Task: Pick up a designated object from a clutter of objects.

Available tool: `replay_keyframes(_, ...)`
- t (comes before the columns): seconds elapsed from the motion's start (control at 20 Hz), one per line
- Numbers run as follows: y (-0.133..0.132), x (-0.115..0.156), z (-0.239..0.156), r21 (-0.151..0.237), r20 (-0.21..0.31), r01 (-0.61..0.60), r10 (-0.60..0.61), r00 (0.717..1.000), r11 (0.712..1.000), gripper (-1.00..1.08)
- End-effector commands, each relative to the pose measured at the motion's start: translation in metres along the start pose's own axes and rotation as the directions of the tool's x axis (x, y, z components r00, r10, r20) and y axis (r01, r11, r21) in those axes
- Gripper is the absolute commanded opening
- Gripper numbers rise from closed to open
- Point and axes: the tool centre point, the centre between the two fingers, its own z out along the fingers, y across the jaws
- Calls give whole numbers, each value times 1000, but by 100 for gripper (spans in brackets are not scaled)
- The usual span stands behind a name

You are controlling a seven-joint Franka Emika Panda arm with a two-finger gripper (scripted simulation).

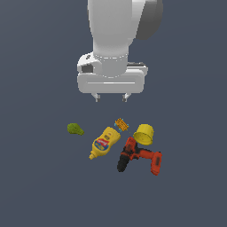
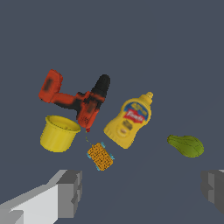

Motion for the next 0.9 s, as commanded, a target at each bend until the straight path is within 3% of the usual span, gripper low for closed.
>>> replay_keyframes(0.0,0,0,0,0,0,0,0,1000,1000,100)
replay_keyframes(0.85,12,0,-5,4,-13,16,-16,1000,1000,100)
